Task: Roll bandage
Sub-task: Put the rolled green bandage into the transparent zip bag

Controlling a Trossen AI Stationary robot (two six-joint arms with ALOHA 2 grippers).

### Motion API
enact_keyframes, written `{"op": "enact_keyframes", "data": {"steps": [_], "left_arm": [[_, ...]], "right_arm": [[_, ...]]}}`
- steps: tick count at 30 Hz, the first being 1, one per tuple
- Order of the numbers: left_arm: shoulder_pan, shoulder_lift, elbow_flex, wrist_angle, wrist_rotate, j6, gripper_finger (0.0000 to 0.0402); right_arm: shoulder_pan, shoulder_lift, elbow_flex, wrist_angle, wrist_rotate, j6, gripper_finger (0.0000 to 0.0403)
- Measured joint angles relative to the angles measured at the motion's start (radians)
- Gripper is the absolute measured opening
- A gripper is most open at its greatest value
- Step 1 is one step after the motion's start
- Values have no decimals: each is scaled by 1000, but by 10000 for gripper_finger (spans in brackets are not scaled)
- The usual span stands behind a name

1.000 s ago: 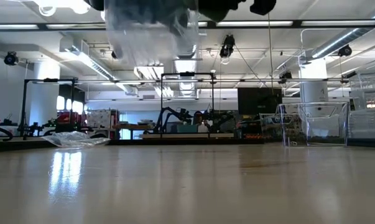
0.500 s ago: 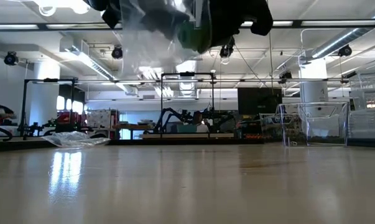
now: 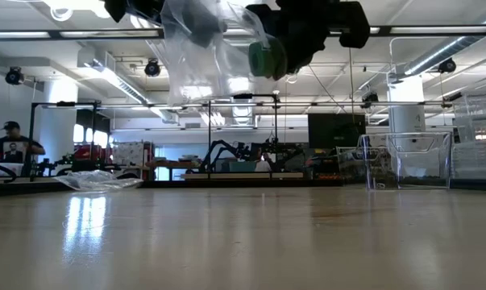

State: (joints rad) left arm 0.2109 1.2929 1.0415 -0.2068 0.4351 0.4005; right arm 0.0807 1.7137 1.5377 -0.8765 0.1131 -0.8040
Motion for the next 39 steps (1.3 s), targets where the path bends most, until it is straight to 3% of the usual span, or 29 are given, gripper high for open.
{"op": "enact_keyframes", "data": {"steps": [6,9,13,21,30,39], "left_arm": [[-34,10,-88,103,-87,-25,0],[-53,29,-132,250,-155,-24,0],[-60,64,-172,391,-169,-8,0],[-86,145,-190,452,-368,136,0],[-120,151,-190,556,-375,235,0],[-135,147,-189,548,-367,228,0]], "right_arm": [[-16,-14,-2,37,2,6,50],[-46,-1,-2,24,-24,24,50],[-69,26,-4,14,-45,6,50],[-33,24,-5,75,104,-210,50],[18,24,-12,122,400,-362,50],[59,23,-13,123,435,-480,54]]}}
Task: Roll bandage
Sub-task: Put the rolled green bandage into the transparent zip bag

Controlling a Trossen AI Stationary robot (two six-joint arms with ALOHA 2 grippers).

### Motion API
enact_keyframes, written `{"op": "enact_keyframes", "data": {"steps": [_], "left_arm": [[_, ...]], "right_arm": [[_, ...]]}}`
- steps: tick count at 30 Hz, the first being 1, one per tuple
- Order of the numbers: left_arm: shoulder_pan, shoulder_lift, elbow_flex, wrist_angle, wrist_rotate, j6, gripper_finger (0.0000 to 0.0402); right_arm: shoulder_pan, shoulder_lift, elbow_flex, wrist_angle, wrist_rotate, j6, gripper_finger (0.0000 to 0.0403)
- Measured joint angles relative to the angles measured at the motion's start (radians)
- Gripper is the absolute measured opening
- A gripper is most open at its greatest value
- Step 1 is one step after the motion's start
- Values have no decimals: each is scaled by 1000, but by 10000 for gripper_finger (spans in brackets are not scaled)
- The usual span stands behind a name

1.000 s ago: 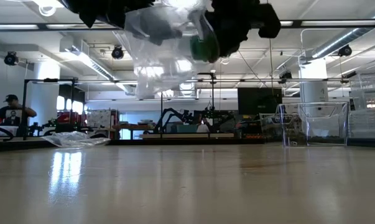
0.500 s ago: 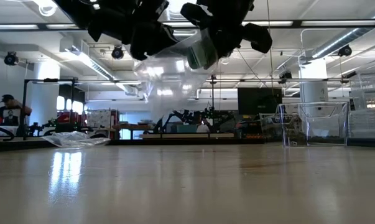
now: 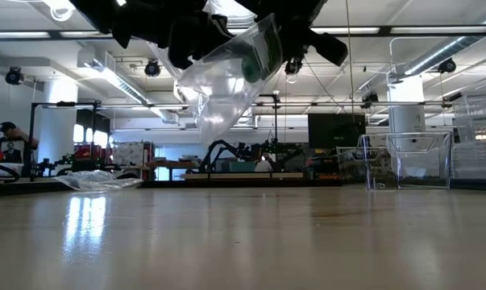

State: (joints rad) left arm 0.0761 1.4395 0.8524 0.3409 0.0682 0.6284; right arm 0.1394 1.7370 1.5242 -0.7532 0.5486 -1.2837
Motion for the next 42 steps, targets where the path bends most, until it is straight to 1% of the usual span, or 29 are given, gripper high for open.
{"op": "enact_keyframes", "data": {"steps": [4,8,11,14,17,20,25,29,32,36,39,42], "left_arm": [[-7,0,0,-1,-2,-3,0],[-8,-2,0,-2,-4,-1,0],[-8,-10,0,-3,-4,9,0],[-9,-19,-3,2,0,16,0],[-9,-23,-10,7,1,17,0],[-9,-27,-14,17,0,27,0],[-10,-27,-16,32,-3,101,0],[-18,-28,-17,45,-6,150,0],[-27,-33,-18,52,-9,190,0],[-44,-55,-19,47,-36,231,0],[-62,-96,-19,14,-75,273,0],[-72,-150,-19,-25,-80,283,0]], "right_arm": [[0,0,-1,-6,-21,1,86],[4,0,-2,-14,-23,18,128],[11,-3,-2,-13,-16,35,149],[19,-7,1,-13,-16,60,155],[25,-8,4,-19,-12,61,150],[34,-8,5,-16,39,32,140],[66,-8,6,-16,144,-83,127],[85,-8,7,-16,186,-112,126],[94,-9,7,-15,199,-105,139],[96,-9,30,-19,211,-115,172],[99,-10,49,1,216,-157,198],[105,-10,83,13,231,-171,219]]}}
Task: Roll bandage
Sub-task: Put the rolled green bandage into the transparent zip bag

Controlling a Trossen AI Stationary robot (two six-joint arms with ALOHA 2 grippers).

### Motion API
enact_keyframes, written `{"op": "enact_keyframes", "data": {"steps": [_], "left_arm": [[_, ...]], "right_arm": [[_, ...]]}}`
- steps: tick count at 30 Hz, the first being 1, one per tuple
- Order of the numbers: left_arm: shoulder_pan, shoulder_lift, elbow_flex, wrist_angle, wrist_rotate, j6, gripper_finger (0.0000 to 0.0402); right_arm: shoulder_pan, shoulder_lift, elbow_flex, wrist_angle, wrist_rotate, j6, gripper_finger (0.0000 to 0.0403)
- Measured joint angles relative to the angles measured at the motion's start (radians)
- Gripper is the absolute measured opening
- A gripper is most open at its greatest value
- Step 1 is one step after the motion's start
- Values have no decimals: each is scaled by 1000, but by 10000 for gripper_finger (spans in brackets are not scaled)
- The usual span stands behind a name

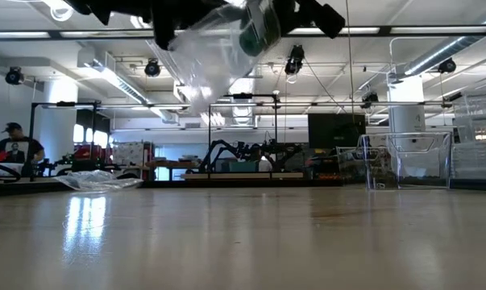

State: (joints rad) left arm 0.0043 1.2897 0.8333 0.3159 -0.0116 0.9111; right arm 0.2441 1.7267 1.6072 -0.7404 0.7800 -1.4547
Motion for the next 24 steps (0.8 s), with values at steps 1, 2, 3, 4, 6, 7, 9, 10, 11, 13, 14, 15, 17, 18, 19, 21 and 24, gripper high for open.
{"op": "enact_keyframes", "data": {"steps": [1,2,3,4,6,7,9,10,11,13,14,15,17,18,19,21,24], "left_arm": [[-3,-17,-3,-3,0,-1,0],[-4,-33,-8,-5,0,-2,0],[-4,-48,-15,-8,0,-3,0],[-4,-61,-24,-12,-1,-3,0],[-4,-82,-47,-30,-18,-3,0],[-4,-92,-58,-34,-34,-3,0],[-11,-126,-78,-41,-89,-3,0],[-13,-144,-87,-40,-111,-3,0],[-15,-158,-94,-31,-122,-2,0],[-18,-182,-114,-27,-116,-3,0],[-22,-188,-121,-22,-110,-4,0],[-28,-193,-123,-12,-108,-4,0],[-41,-206,-130,-5,-103,-7,0],[-49,-209,-134,-5,-103,-7,0],[-56,-210,-136,-5,-103,-7,0],[-69,-203,-136,-10,-103,-13,0],[-86,-201,-132,-10,-103,-21,0]], "right_arm": [[2,0,12,12,8,-2,225],[3,-1,23,31,11,-5,230],[3,0,33,47,14,-16,234],[5,0,44,59,16,-33,237],[8,-1,61,115,17,-61,244],[8,-3,62,133,17,-77,246],[9,-4,62,136,45,-114,252],[8,-2,61,138,57,-127,254],[7,-1,59,138,56,-133,257],[6,0,58,154,24,-136,261],[5,4,58,169,17,-143,262],[5,6,58,181,16,-158,263],[4,12,57,213,24,-170,265],[2,14,57,228,21,-171,266],[-2,16,57,244,22,-171,266],[-8,16,57,257,35,-170,265],[-11,17,57,257,35,-151,262]]}}
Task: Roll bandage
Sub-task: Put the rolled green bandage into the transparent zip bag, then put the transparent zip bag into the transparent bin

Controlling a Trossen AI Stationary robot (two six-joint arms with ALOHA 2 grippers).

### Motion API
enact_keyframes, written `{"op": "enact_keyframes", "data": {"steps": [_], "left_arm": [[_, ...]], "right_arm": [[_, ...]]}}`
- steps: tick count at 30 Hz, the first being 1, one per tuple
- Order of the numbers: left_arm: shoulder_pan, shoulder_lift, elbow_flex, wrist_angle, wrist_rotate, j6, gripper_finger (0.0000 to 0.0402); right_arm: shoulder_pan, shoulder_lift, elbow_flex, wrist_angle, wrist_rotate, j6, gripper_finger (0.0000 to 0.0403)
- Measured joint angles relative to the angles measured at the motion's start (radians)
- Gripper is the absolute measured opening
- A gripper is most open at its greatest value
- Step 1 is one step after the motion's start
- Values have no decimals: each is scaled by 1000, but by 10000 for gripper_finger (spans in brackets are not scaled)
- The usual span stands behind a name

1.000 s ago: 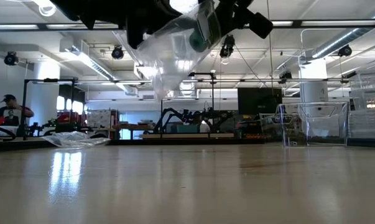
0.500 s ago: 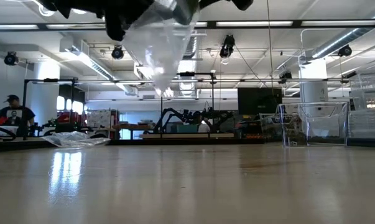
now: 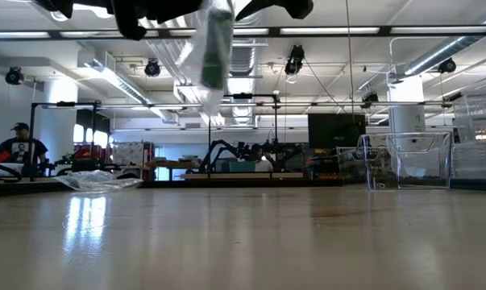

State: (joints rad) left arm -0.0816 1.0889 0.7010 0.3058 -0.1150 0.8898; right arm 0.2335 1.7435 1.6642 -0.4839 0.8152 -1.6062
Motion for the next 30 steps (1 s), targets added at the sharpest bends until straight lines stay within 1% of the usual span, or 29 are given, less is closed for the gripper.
{"op": "enact_keyframes", "data": {"steps": [3,5,7,9,12,14,16,18,20,23,25,27,30], "left_arm": [[-16,-6,0,-1,-31,0,0],[-27,-22,0,-13,-88,0,0],[-32,-41,0,-14,-170,-1,0],[-31,-55,-2,-18,-266,-17,0],[-19,-58,-3,-24,-399,-100,0],[-4,-56,-3,-34,-453,-156,0],[6,-49,-3,-38,-476,-187,0],[12,-44,-4,-43,-499,-207,0],[19,-37,-4,-36,-526,-227,0],[25,-33,-4,-45,-590,-241,0],[29,-29,-4,-50,-622,-246,0],[33,-27,-4,-63,-632,-250,0],[33,-25,-4,-61,-635,-282,0]], "right_arm": [[2,-4,0,-1,-3,62,261],[-3,-22,-2,-12,-26,162,262],[-23,-59,-2,-22,-96,352,264],[-57,-104,-1,-49,-194,606,265],[-141,-165,-18,-76,-400,1045,262],[-207,-189,-49,-71,-536,1280,258],[-261,-195,-84,-58,-597,1448,253],[-299,-189,-115,-48,-611,1570,249],[-326,-171,-132,-20,-642,1636,246],[-342,-138,-137,25,-775,1641,247],[-339,-127,-137,61,-824,1648,251],[-336,-122,-135,115,-820,1652,255],[-341,-111,-135,141,-758,1710,261]]}}
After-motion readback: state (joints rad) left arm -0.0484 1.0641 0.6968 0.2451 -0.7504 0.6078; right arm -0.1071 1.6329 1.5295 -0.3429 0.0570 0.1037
